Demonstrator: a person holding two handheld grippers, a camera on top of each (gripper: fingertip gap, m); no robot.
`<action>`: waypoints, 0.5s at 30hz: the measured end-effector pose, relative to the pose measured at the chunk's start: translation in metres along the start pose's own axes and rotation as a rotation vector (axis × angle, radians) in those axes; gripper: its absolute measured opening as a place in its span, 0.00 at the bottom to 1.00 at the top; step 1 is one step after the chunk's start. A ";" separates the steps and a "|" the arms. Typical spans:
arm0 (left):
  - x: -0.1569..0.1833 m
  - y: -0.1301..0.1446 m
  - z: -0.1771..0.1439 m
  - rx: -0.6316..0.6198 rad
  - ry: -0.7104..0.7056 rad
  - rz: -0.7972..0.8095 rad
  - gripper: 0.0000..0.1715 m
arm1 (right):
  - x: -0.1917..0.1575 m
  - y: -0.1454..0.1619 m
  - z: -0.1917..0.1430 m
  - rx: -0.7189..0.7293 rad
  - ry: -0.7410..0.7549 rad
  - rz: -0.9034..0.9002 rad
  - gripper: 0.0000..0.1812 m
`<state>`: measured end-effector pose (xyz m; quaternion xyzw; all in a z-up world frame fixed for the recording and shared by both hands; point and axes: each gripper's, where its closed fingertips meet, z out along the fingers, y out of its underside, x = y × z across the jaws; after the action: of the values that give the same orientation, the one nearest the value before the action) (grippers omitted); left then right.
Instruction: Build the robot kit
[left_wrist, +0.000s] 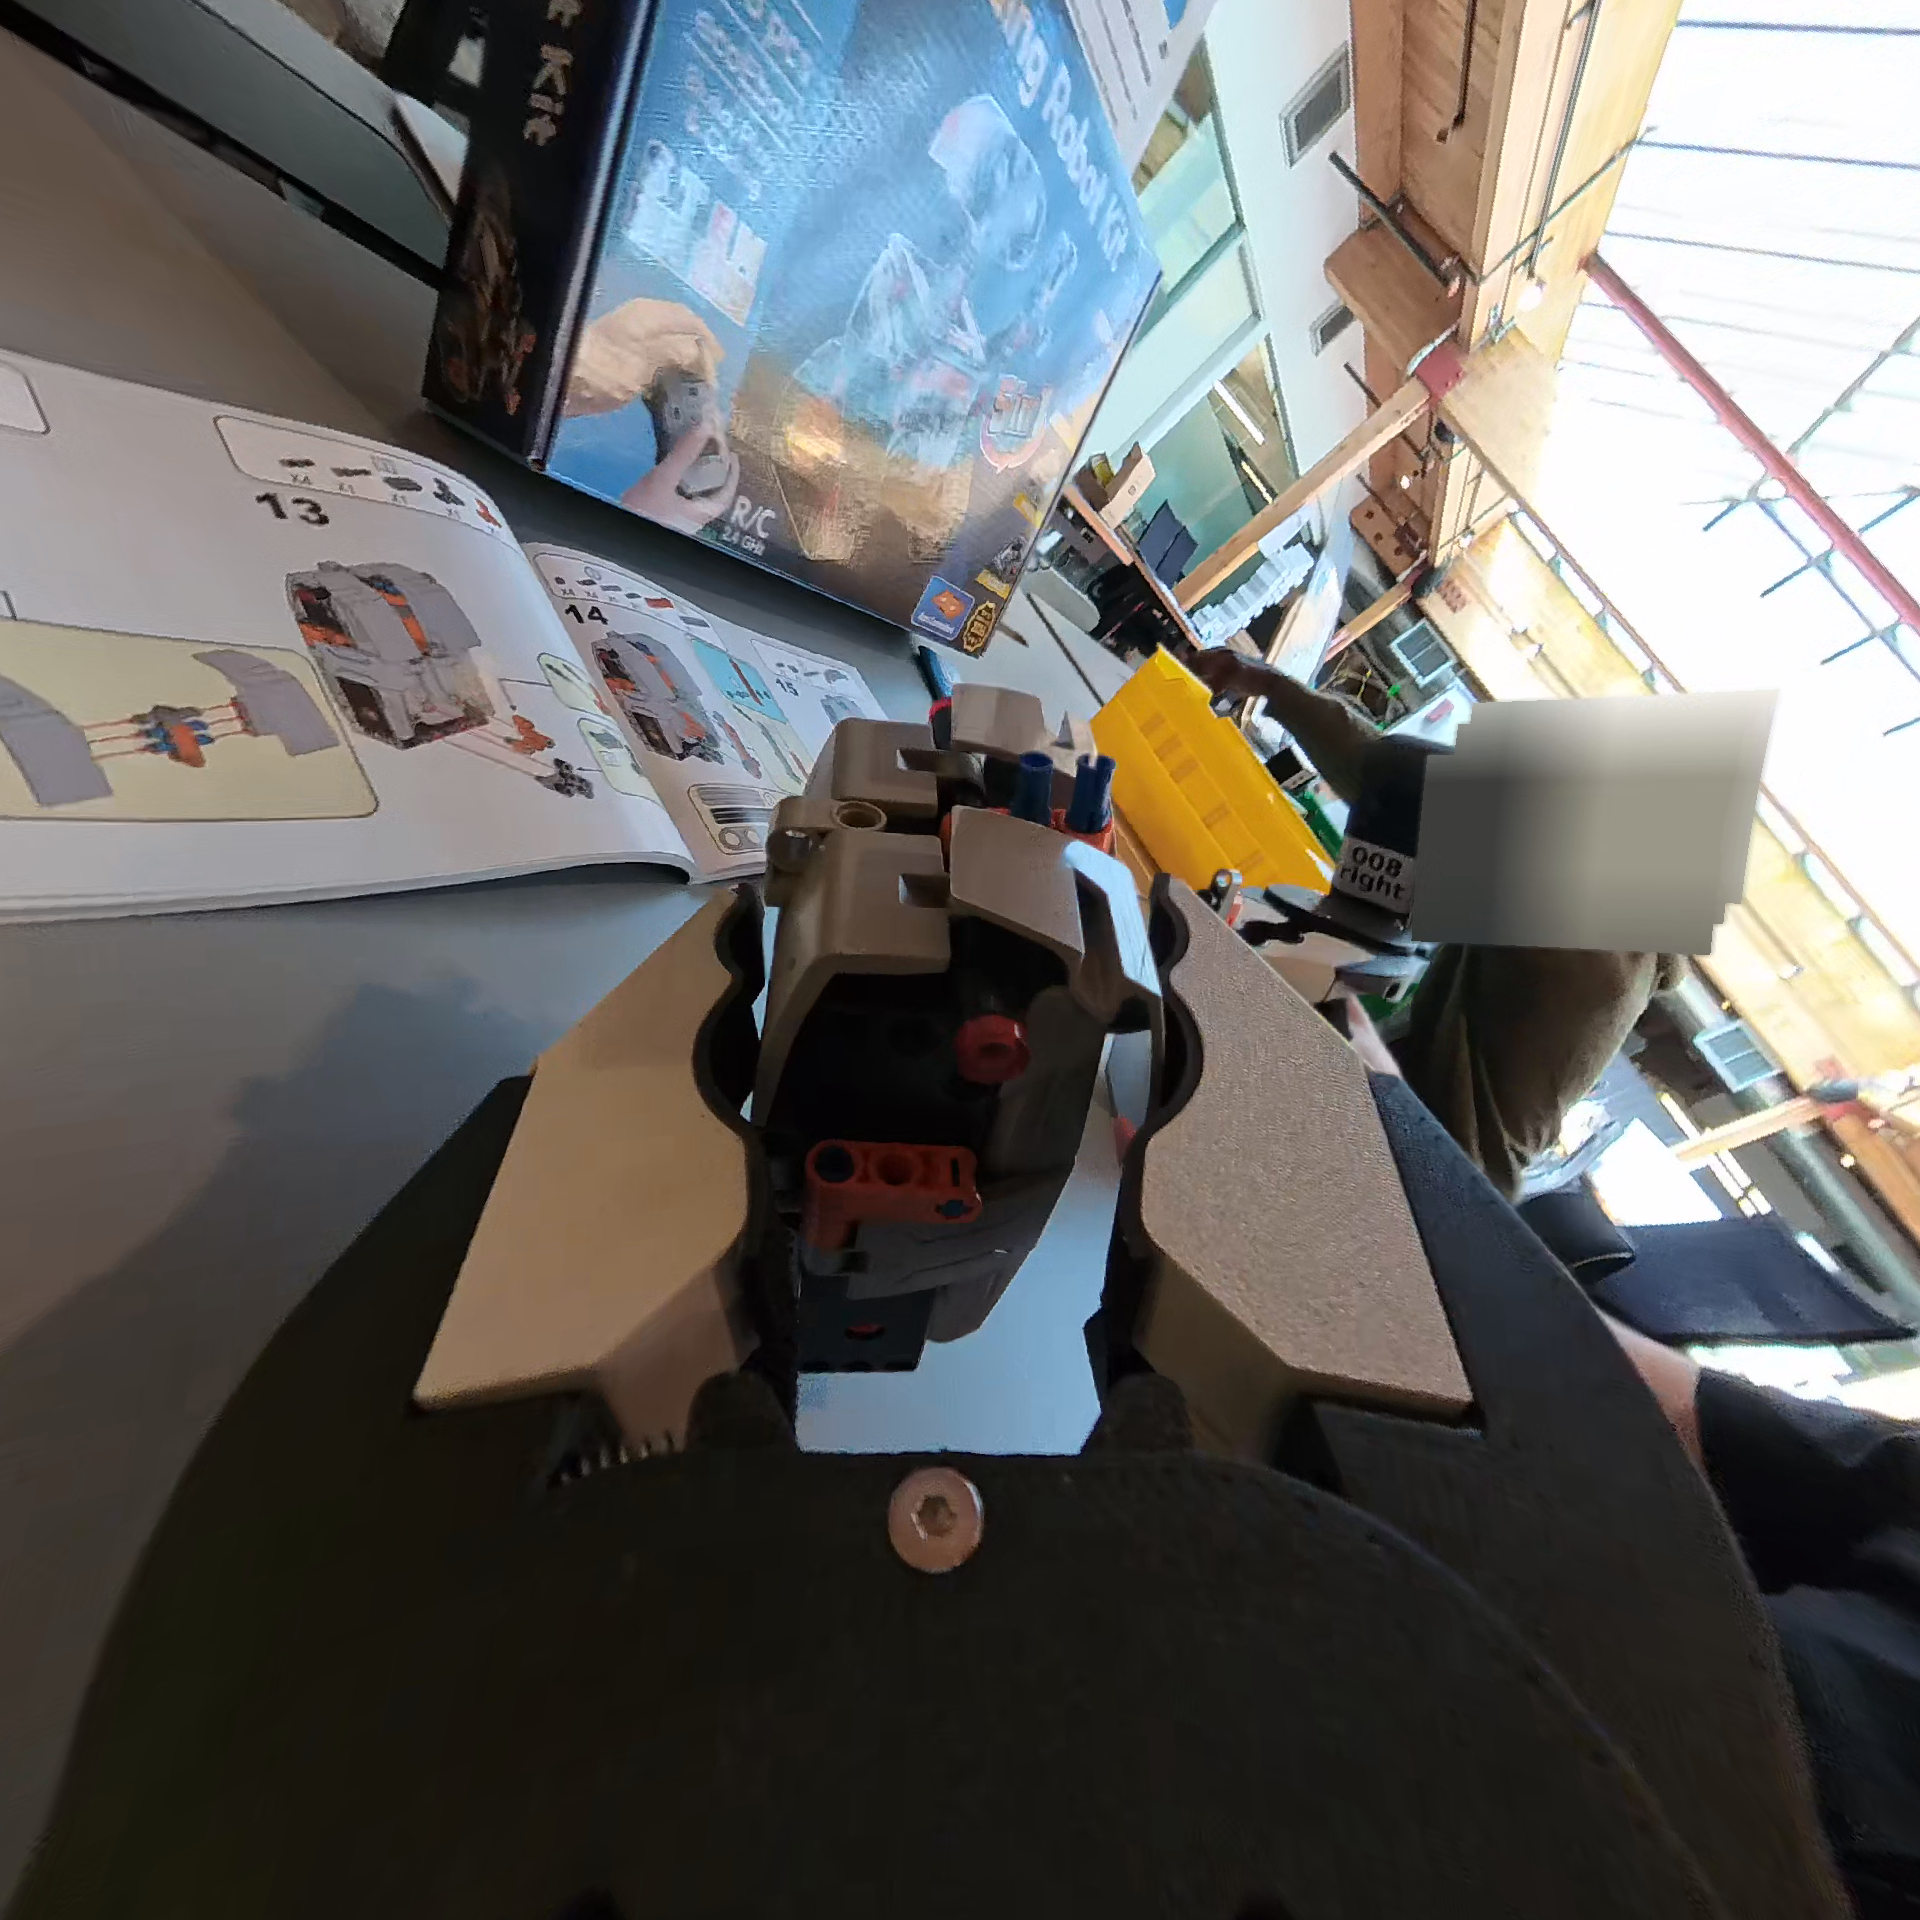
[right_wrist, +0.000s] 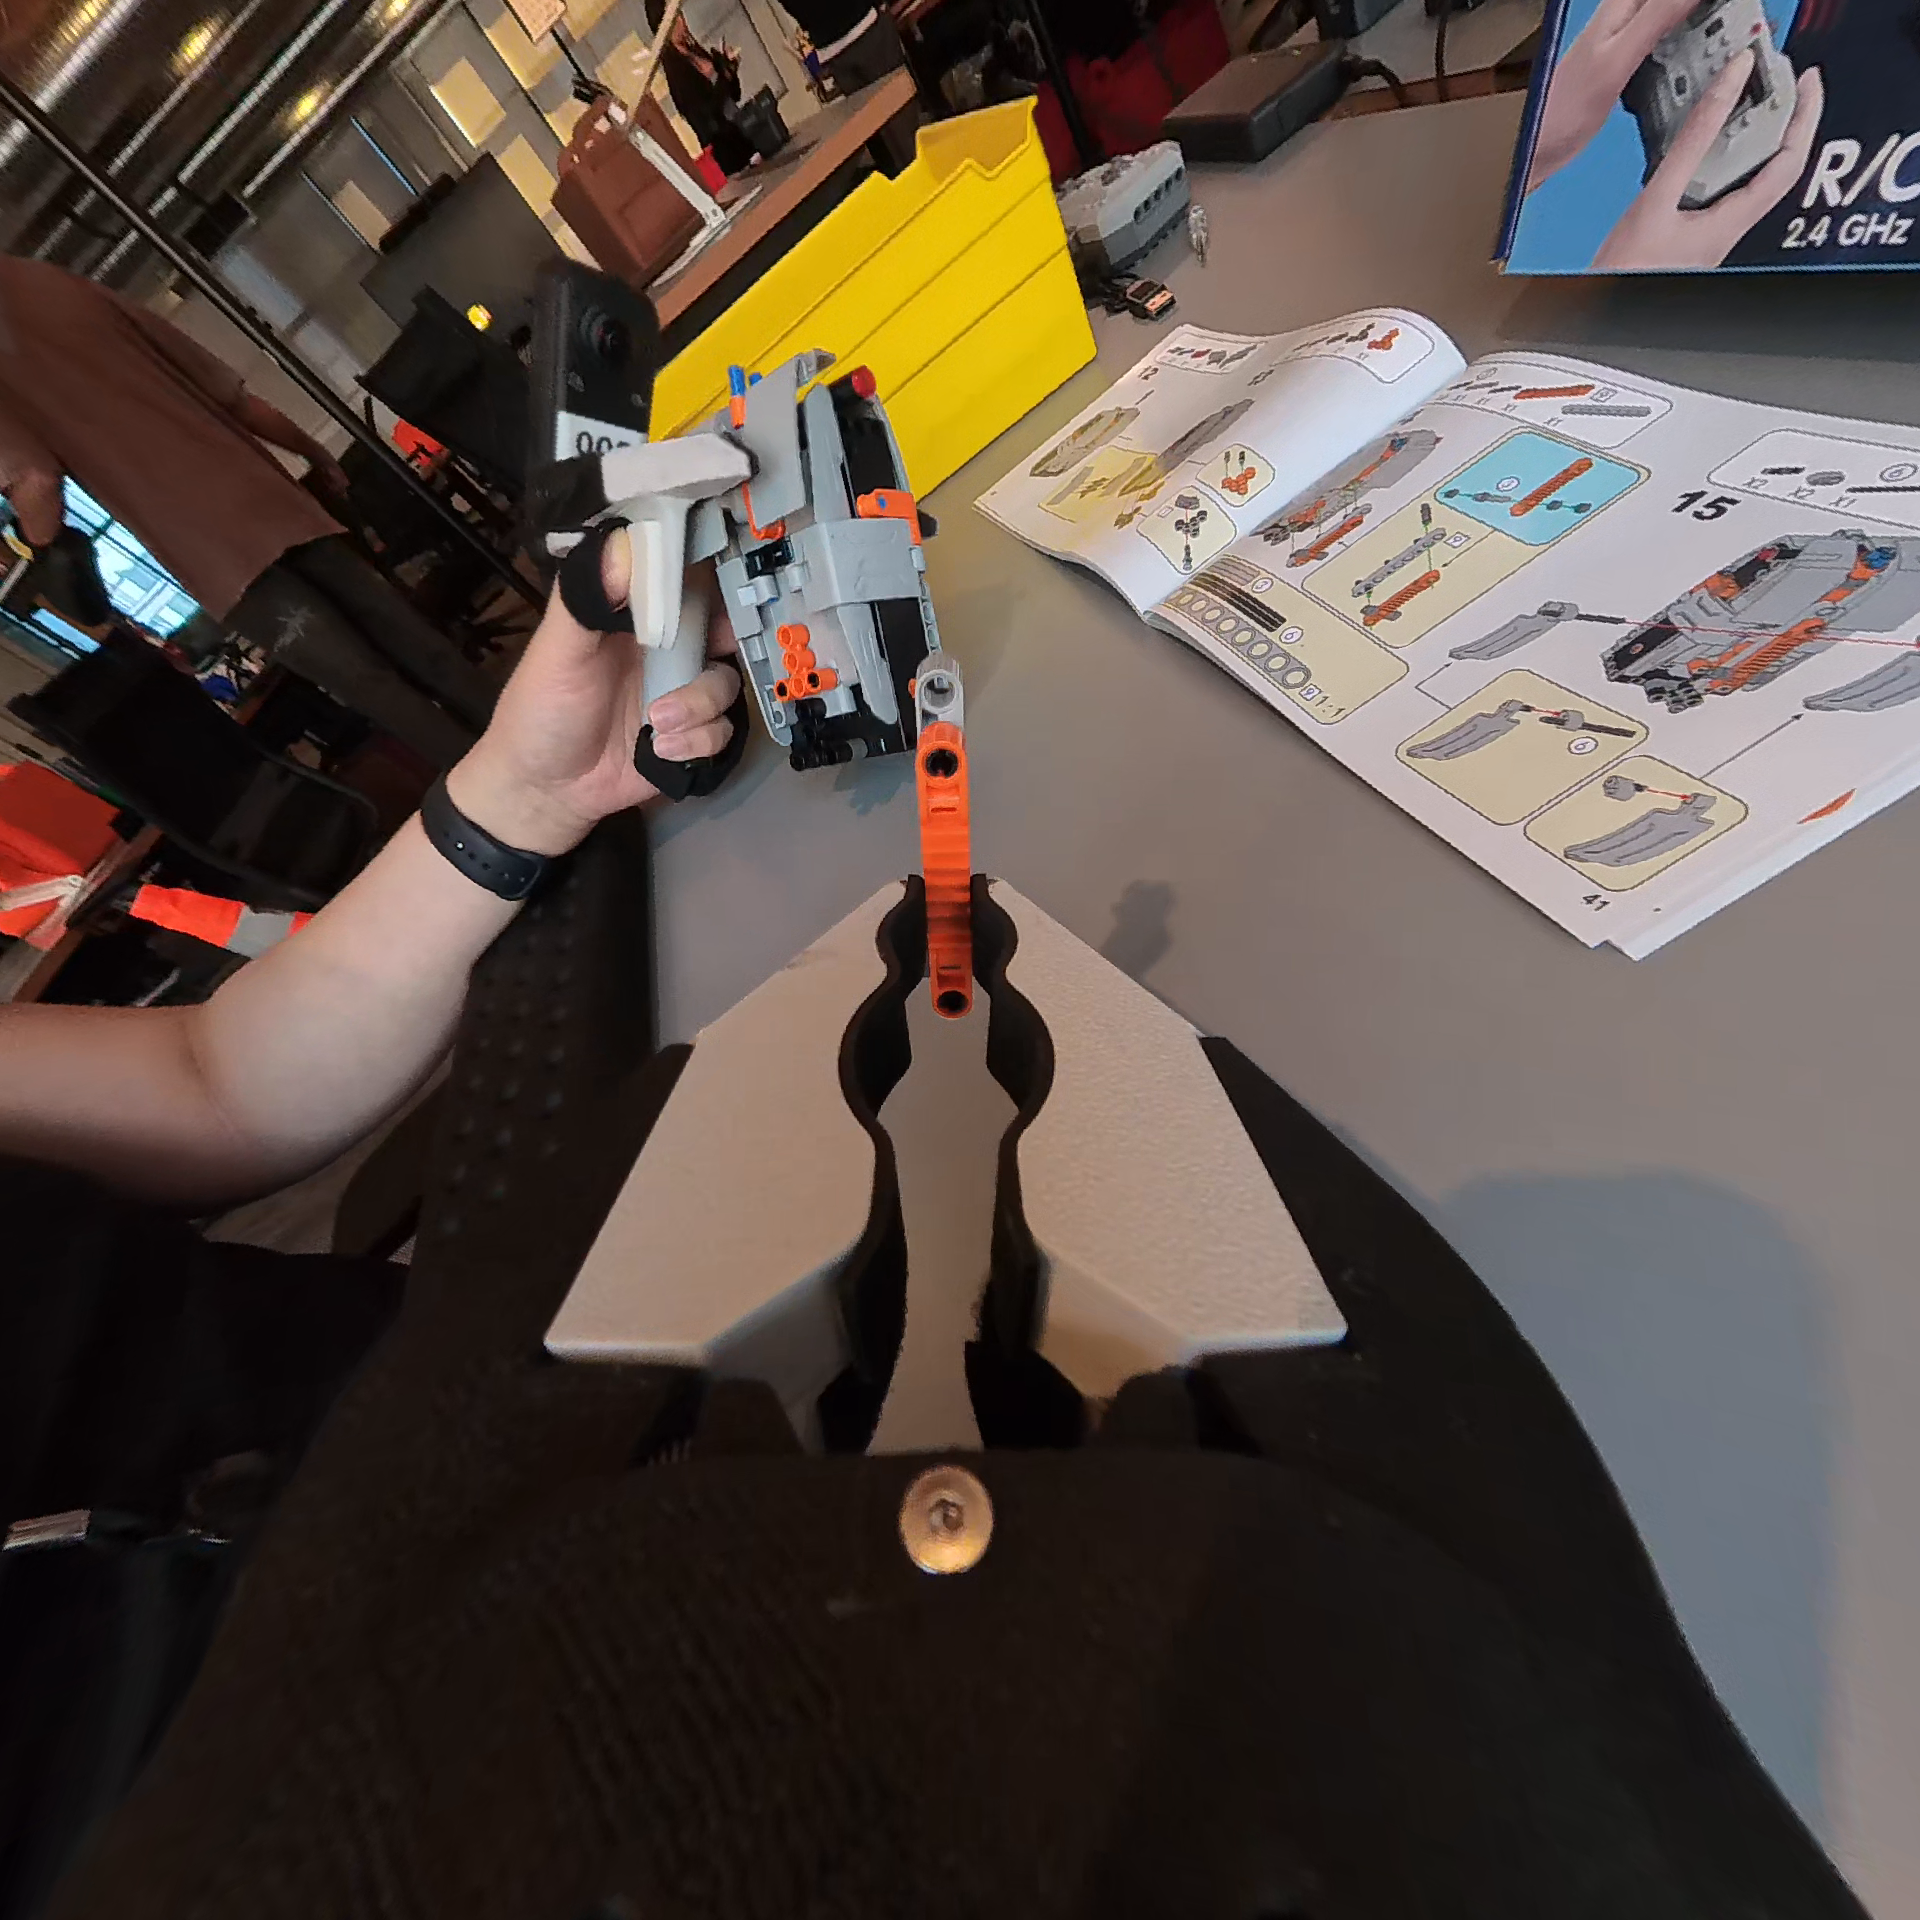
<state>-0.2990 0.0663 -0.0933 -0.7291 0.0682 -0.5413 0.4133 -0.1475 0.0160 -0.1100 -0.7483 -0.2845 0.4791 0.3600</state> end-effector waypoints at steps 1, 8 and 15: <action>-0.002 -0.001 -0.002 0.010 0.005 -0.033 0.43 | -0.001 0.000 0.000 -0.004 0.003 -0.009 0.04; -0.009 -0.005 -0.005 0.039 0.035 -0.140 0.43 | -0.005 0.002 0.001 -0.025 0.002 -0.033 0.04; -0.007 -0.004 -0.004 0.030 0.026 -0.112 0.43 | -0.007 0.008 0.005 -0.059 0.010 -0.043 0.04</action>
<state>-0.3069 0.0703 -0.0953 -0.7184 0.0246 -0.5740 0.3923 -0.1537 0.0073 -0.1148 -0.7548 -0.3129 0.4588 0.3492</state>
